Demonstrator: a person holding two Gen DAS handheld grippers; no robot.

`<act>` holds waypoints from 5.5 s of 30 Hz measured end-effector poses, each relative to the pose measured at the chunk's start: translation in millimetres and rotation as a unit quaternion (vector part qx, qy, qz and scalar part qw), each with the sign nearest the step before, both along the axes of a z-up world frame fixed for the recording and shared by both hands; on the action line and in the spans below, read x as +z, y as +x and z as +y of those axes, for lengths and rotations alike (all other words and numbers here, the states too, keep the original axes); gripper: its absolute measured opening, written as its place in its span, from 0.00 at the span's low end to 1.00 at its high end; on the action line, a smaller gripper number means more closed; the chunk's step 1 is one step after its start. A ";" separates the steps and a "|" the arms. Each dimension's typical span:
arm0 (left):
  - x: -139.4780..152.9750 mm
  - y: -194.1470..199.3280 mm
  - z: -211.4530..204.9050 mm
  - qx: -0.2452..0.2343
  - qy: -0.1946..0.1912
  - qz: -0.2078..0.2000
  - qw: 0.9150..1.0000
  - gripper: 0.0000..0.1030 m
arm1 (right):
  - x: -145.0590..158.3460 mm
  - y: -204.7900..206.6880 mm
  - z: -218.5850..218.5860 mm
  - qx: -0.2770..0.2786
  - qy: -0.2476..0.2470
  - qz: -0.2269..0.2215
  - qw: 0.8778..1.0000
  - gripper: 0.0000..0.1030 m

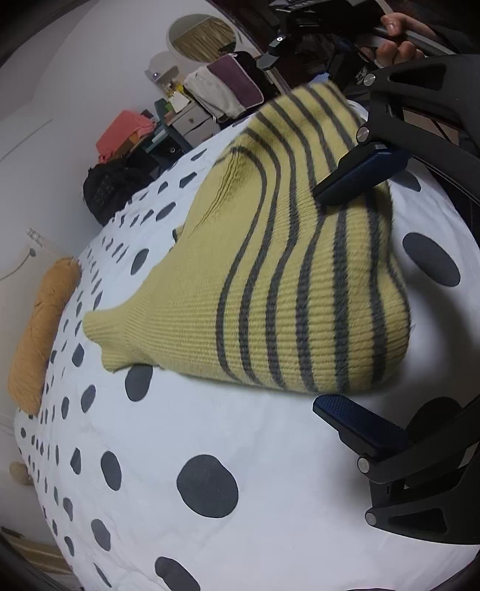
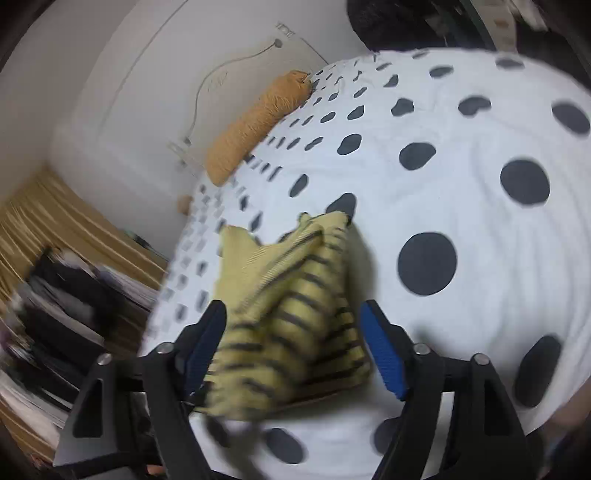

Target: Fold large clothes

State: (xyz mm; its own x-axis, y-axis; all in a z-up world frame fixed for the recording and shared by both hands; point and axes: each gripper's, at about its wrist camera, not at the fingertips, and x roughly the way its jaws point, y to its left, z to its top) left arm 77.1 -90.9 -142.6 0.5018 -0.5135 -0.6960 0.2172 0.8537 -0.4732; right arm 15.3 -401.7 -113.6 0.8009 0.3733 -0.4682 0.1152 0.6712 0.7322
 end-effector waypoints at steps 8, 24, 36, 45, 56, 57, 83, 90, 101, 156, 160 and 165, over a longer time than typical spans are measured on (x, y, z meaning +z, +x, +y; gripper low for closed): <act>-3.1 5.7 -1.4 -0.001 0.005 0.014 1.000 0.99 | 1.1 53.0 52.7 0.098 -0.040 0.044 0.993 0.78; 0.3 5.9 -6.2 0.007 -0.001 0.009 1.000 1.00 | 46.5 133.9 80.7 0.239 -0.165 0.030 0.956 0.28; -14.6 7.9 -35.3 -0.005 0.033 0.001 0.999 1.00 | -59.5 136.0 -3.0 0.184 -0.005 0.085 0.979 0.34; -17.8 10.0 -31.4 -0.011 0.042 0.002 0.999 1.00 | 49.5 153.4 24.8 0.197 -0.089 0.018 0.976 0.50; -20.4 9.9 -31.4 -0.024 0.052 -0.001 0.998 1.00 | -40.3 206.7 21.8 0.157 -0.095 0.138 0.973 0.00; -20.6 10.8 -30.2 -0.024 0.049 0.002 0.999 1.00 | -23.5 193.6 25.5 0.150 -0.116 0.116 0.975 0.00; 34.5 4.7 -46.0 -0.065 0.072 -0.052 0.994 0.97 | -60.2 24.6 61.9 0.076 -0.161 0.118 0.977 0.00; 1.3 12.2 -7.4 -0.019 0.036 0.017 0.999 0.69 | -64.6 20.6 62.8 0.078 -0.159 0.119 0.977 0.00; 32.0 -2.5 -62.3 -0.115 0.045 -0.008 0.992 0.03 | -61.9 17.8 64.8 0.063 -0.159 0.114 0.979 0.00; 60.0 -0.2 31.2 0.064 0.114 -0.020 0.991 0.82 | 9.6 10.5 76.0 0.038 -0.268 0.107 0.957 0.74; 50.9 62.5 28.3 0.040 0.107 0.003 0.993 0.83 | -16.5 10.0 37.5 0.035 -0.149 0.116 0.981 0.76; 27.1 151.9 2.5 0.004 0.112 0.032 0.993 0.87 | -54.9 -0.9 22.0 0.034 -0.062 0.123 0.990 0.76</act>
State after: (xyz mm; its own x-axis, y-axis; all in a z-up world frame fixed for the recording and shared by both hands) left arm 229.0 -88.3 -115.5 0.4560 -0.3391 -0.8228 0.1858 0.9405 -0.2847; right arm 14.4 -379.7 -168.6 0.6321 0.3495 -0.6916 0.2314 0.7666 0.5990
